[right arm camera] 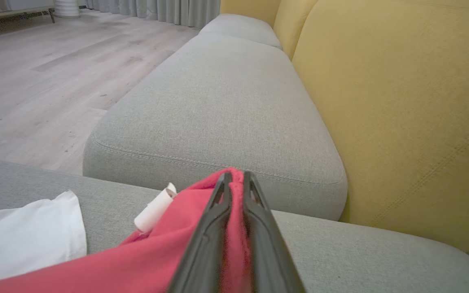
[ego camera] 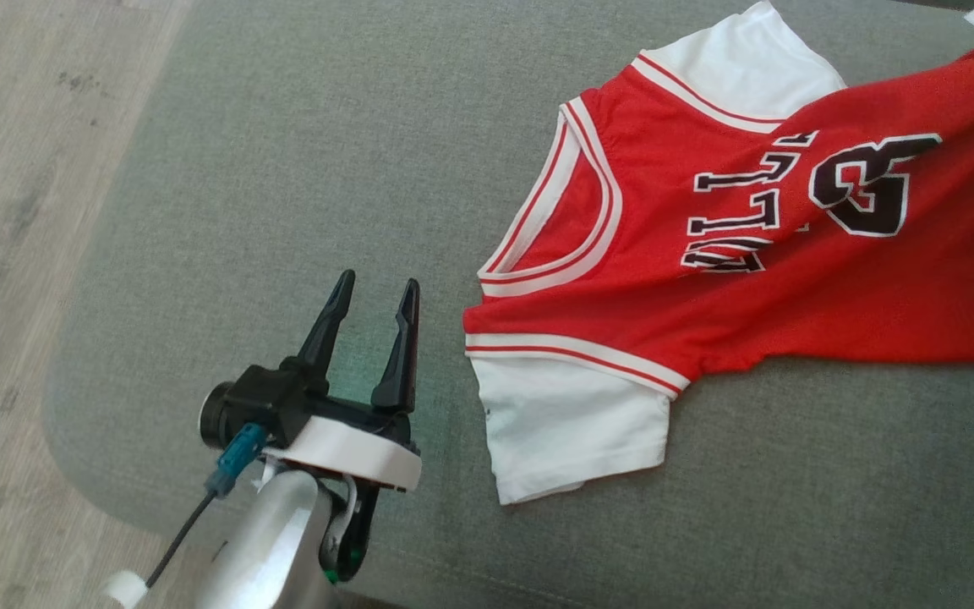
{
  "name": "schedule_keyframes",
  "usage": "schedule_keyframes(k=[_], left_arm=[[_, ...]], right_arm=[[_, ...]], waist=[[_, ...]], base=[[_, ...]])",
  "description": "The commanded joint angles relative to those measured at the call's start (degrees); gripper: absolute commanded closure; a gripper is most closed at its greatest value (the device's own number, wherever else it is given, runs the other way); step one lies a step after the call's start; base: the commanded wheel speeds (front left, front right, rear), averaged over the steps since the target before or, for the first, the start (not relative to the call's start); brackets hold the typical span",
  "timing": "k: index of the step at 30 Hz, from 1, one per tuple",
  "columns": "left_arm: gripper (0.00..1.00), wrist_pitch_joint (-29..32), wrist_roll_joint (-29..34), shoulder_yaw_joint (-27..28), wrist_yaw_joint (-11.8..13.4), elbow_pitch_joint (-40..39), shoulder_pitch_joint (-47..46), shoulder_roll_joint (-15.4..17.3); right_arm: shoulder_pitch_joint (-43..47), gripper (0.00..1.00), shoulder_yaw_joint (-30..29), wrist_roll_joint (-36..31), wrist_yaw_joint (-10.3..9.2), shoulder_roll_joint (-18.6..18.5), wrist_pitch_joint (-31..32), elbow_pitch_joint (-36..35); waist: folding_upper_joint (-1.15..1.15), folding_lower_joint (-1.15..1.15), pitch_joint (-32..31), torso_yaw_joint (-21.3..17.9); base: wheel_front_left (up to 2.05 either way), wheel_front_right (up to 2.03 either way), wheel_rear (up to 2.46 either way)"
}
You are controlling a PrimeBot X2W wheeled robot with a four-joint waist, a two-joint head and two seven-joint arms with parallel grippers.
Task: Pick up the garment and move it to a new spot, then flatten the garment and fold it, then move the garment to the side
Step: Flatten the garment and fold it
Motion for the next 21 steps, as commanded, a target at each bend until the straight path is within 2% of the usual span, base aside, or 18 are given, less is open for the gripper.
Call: schedule_keyframes(k=[1, 2, 7, 11, 17, 21], left_arm=[[0.0, -0.5, -0.4, 1.2, 0.4, -1.6, -1.7, 0.3], [0.0, -0.5, -0.5, 1.2, 0.4, -1.6, -1.7, 0.3], [0.0, -0.5, -0.8, 1.0, 0.7, -1.3, -1.5, 0.3], [0.0, -0.5, -0.2, 2.0, 0.9, -1.0, -0.7, 0.3], [0.0, -0.5, 1.4, 4.0, 0.5, -0.7, 0.8, 0.3], [0.0, -0.5, 2.2, 5.0, 0.2, -0.7, 1.7, 0.4]], right_arm=[[-1.7, 0.16, 0.3, -1.6, -0.05, 0.2, -0.5, -1.3], [-1.7, 0.0, -0.4, -2.6, -0.05, 0.4, -0.7, -1.0], [-0.6, 0.0, -3.3, -5.0, -0.05, 2.3, -4.3, 1.0], [2.2, 0.0, -3.5, -4.3, -0.05, 6.0, -10.2, 1.8], [9.1, 0.0, 0.8, 3.0, -0.05, 12.1, -14.3, -0.8], [19.1, 0.0, 8.8, 13.0, -0.05, 13.7, -14.4, -12.1]], waist=[[0.0, 0.0, -0.1, 0.1], [0.0, 0.0, -0.2, 0.2], [0.0, 0.0, -1.5, 0.2], [0.0, 0.0, -3.4, -1.0], [0.0, 0.0, -6.7, -4.2], [0.0, 0.0, -8.0, -6.8]], base=[[0.0, 0.0, 0.0], [0.0, 0.0, 0.0], [0.0, 0.0, 0.0], [0.0, 0.0, 0.0], [0.0, 0.0, 0.0], [0.0, 0.0, 0.0]])
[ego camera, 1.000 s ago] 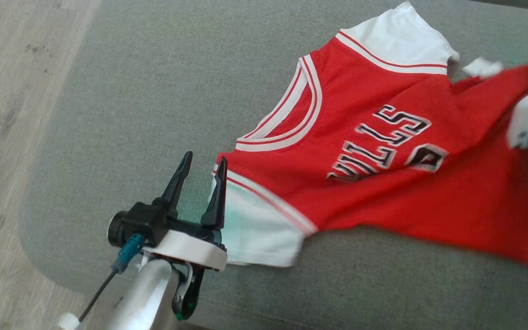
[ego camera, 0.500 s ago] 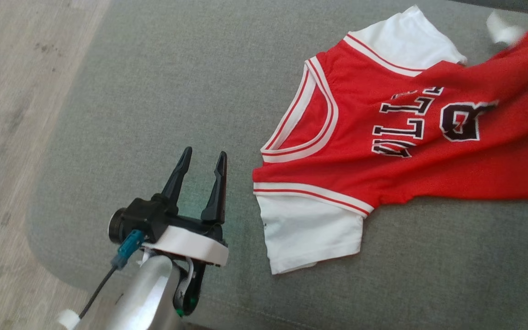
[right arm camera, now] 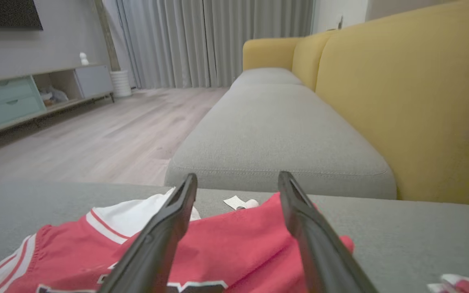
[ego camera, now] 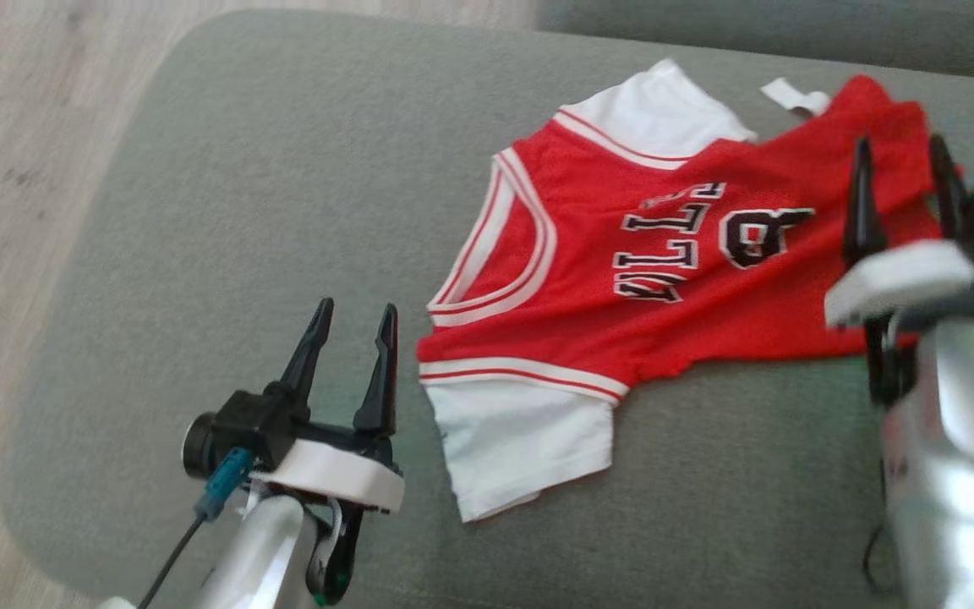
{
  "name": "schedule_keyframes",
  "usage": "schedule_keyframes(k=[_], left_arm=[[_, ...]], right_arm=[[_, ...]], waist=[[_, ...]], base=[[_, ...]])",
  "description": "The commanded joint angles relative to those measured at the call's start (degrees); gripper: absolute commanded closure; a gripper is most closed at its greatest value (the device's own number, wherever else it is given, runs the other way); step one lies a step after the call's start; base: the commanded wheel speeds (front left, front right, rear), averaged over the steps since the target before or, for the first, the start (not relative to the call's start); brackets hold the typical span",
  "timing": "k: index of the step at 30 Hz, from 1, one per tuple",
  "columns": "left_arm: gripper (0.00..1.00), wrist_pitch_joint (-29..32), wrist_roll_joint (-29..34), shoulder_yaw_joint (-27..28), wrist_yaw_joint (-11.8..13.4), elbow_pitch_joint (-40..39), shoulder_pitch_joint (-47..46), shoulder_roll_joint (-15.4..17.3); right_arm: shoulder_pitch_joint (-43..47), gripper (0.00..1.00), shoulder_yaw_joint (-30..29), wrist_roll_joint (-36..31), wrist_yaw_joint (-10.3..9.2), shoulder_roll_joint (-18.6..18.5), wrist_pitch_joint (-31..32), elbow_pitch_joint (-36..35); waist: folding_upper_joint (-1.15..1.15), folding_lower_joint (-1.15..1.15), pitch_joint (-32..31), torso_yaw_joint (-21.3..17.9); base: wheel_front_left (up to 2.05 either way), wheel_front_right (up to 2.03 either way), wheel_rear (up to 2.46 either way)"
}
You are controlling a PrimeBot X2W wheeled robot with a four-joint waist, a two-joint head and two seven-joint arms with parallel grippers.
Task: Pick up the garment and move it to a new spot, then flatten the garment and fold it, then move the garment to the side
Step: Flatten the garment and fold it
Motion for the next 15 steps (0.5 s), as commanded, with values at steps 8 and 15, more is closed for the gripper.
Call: schedule_keyframes(k=[8, 15], left_arm=[[0.0, -0.5, 1.5, 3.9, -0.6, -1.4, -0.3, 0.9], [0.0, -0.5, 2.0, 4.8, -1.5, -0.7, -1.9, 2.3]], right_arm=[[23.3, 0.0, 13.1, 17.3, -0.05, 0.5, -0.7, -23.2], [27.3, 0.0, 16.0, 20.4, -0.05, 0.5, -0.7, -28.9]], waist=[[0.0, 0.01, -1.1, -6.4], [0.0, 0.01, 1.0, -10.7]], base=[[0.0, 0.0, 0.0], [0.0, 0.0, 0.0]])
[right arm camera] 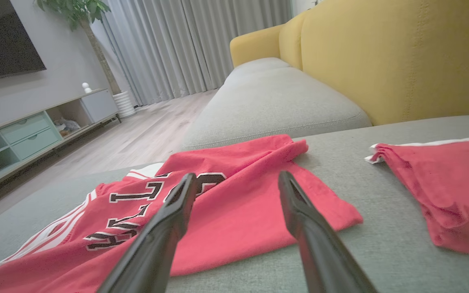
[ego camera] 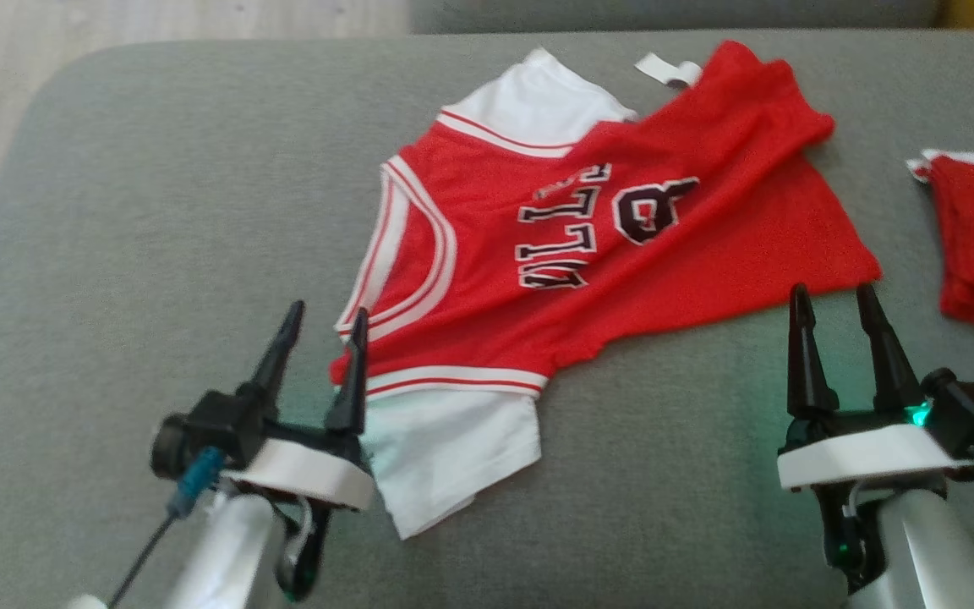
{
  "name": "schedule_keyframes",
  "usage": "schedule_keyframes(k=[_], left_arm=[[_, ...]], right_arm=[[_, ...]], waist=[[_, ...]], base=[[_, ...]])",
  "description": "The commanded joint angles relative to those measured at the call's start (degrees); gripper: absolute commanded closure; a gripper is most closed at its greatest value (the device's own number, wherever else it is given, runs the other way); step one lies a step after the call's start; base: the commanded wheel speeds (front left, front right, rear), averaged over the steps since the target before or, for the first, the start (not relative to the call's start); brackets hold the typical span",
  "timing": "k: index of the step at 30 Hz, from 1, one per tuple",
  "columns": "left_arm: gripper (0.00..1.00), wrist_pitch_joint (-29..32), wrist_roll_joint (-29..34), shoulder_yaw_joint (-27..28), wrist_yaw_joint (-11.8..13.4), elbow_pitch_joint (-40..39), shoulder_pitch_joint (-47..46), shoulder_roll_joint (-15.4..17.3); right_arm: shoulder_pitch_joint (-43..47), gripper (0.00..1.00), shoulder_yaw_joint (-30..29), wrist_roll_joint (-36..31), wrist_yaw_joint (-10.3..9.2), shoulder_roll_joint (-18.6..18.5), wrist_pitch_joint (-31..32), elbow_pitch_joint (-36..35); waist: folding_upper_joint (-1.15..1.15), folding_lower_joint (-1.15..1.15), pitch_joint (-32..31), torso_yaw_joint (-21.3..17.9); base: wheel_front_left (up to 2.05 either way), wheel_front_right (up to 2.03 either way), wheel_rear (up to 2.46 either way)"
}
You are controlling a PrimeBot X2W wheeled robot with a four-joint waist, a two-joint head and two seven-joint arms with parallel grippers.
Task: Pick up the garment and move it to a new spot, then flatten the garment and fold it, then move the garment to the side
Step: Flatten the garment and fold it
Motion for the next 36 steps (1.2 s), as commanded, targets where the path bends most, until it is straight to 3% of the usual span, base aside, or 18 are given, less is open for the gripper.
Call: schedule_keyframes(k=[1, 5, 8, 10, 14, 21, 28, 35, 36], left_arm=[[0.0, -0.5, 0.8, 2.3, -0.5, -1.4, -3.3, 1.8], [0.0, 0.8, 1.9, 1.8, -1.5, -0.1, -8.2, 5.1], [0.0, 5.4, 2.2, 0.6, -2.4, 2.0, -13.4, 8.5], [0.0, 12.4, 0.3, -1.2, -3.1, 4.9, -19.1, 11.7], [0.0, 20.6, -6.0, -4.9, -3.3, 8.7, -25.5, 15.1], [0.0, 29.0, -19.0, -9.4, -3.3, 12.1, -34.3, 21.8], [0.0, 37.2, -26.6, -16.0, -3.3, 12.6, -39.5, 27.8], [0.01, 41.8, -30.7, -21.4, -3.3, 13.2, -42.3, 31.1], [0.39, 42.7, -31.2, -22.4, -3.3, 13.1, -42.5, 31.3]], right_arm=[[-1.7, 0.0, 1.7, 0.3, -0.05, -0.2, -0.6, -2.6], [-2.6, 0.0, 2.6, 0.9, -0.05, -0.2, -0.6, -4.2], [-3.3, 0.0, 3.1, 0.9, -0.05, -0.2, -0.6, -5.0], [-4.0, 0.0, 3.6, 1.4, -0.05, -0.2, -0.6, -5.7], [-4.6, 0.0, 4.2, 2.0, -0.05, -0.2, -0.6, -6.0], [-6.6, 0.0, 6.3, 3.0, -0.05, -0.2, -0.6, -6.4], [-7.6, 0.0, 8.0, 4.7, -0.05, -0.2, -0.6, -6.4], [-7.6, 0.0, 8.4, 5.4, -0.05, -0.2, -0.6, -6.0], [-7.7, 0.0, 8.4, 5.4, -0.05, -0.2, -0.6, -6.0]], waist=[[0.0, 0.0, 1.7, -2.3], [0.0, 0.0, 4.1, -5.4], [0.0, 0.0, 6.0, -7.6], [0.0, 0.0, 8.4, -9.8], [0.0, 0.0, 10.7, -11.8], [0.0, 0.0, 14.2, -15.0], [0.0, 0.0, 16.1, -17.5], [0.0, 0.0, 16.7, -18.6], [0.0, 0.0, 16.7, -18.7]], base=[[0.0, 0.0, 0.0], [0.0, 0.0, 0.0], [0.0, 0.0, 0.0], [0.0, 0.0, 0.0], [0.0, 0.0, 0.0], [0.0, 0.0, 0.0], [0.0, 0.0, 0.0], [0.0, 0.0, 0.0], [0.0, 0.0, 0.0]])
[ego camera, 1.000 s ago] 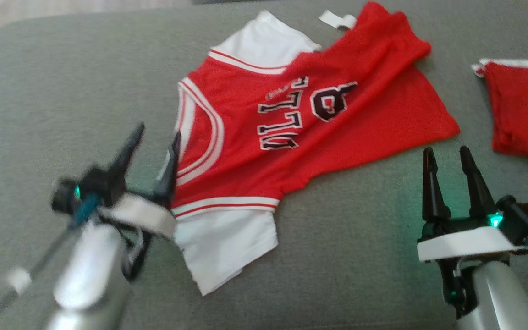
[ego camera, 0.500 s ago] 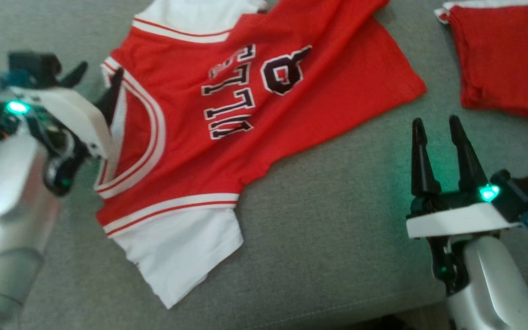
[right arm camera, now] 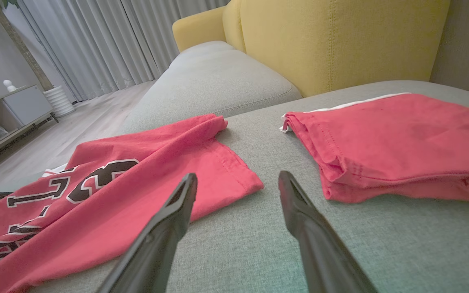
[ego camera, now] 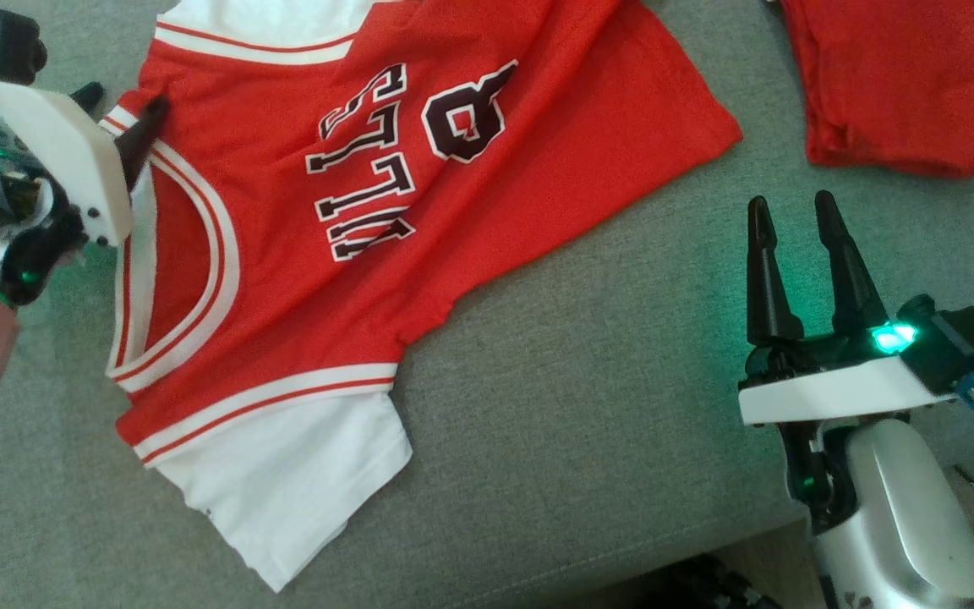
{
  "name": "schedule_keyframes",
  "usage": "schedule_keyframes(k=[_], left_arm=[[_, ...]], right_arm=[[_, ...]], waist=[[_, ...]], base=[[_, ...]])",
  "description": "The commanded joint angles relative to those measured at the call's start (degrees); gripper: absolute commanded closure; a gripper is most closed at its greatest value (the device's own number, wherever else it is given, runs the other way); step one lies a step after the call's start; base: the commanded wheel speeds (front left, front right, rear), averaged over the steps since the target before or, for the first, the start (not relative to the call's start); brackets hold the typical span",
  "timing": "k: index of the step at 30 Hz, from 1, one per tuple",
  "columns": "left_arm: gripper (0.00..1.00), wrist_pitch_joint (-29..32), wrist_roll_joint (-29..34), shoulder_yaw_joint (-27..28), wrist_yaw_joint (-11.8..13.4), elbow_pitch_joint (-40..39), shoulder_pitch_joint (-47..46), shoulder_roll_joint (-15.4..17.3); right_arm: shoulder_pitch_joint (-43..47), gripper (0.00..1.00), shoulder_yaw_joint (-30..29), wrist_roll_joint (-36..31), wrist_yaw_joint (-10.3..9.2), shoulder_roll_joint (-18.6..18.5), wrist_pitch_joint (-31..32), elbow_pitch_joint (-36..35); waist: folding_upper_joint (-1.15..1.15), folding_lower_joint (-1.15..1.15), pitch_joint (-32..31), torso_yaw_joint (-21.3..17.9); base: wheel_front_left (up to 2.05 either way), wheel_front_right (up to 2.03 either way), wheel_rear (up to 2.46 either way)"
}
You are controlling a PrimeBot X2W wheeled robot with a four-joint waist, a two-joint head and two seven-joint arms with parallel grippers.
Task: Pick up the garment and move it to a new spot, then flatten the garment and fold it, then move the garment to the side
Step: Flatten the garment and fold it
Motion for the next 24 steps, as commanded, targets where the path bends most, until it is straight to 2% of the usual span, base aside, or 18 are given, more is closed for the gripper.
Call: schedule_keyframes(k=[1, 6, 10, 17, 20, 22, 24], left_arm=[[1.0, 1.5, -1.0, 0.1, 0.1, -0.6, -1.7, 3.1], [1.0, -2.5, -1.4, -0.3, 0.1, -0.6, -4.3, 4.0], [1.0, -12.3, 1.9, 1.0, 0.9, 2.4, -8.4, 3.6], [1.0, -30.1, 6.5, 4.5, 6.7, 9.6, -15.8, 1.3], [1.0, -34.5, 7.4, 5.3, 8.7, 13.5, -18.0, 0.2], [0.0, -34.3, 7.6, 4.7, 8.5, 16.3, -18.6, -0.6], [0.0, -35.0, 8.6, 3.7, 8.2, 18.2, -19.0, -1.3]], right_arm=[[-0.4, 0.0, 1.3, 0.3, -0.05, -0.2, -0.6, -1.5], [-0.8, 0.0, 1.2, 0.3, -0.05, -0.2, -0.6, -1.4], [-1.3, 0.0, 1.3, 0.0, -0.05, -0.2, -0.6, -1.3], [-2.0, 0.0, 2.3, -0.5, -0.05, -0.2, -0.6, -0.5], [-2.3, 0.0, 2.7, -0.6, -0.05, -0.2, -0.6, -0.2], [-2.3, 0.0, 2.9, -0.7, -0.05, -0.2, -0.6, 0.0], [-2.4, 0.0, 2.9, -0.8, -0.05, -0.2, -0.6, 0.2]], waist=[[0.0, 0.0, 0.1, -0.1], [0.0, 0.0, 0.4, -0.2], [0.0, 0.0, 0.9, -0.2], [0.0, 0.0, 1.6, -0.3], [0.0, 0.0, 1.7, -0.4], [0.0, 0.0, 1.5, -0.4], [0.0, 0.0, 1.3, -0.1]], base=[[0.0, 0.0, 0.0], [0.0, 0.0, 0.0], [0.0, 0.0, 0.0], [0.0, 0.0, 0.0], [0.0, 0.0, 0.0], [0.0, 0.0, 0.0], [0.0, 0.0, 0.0]])
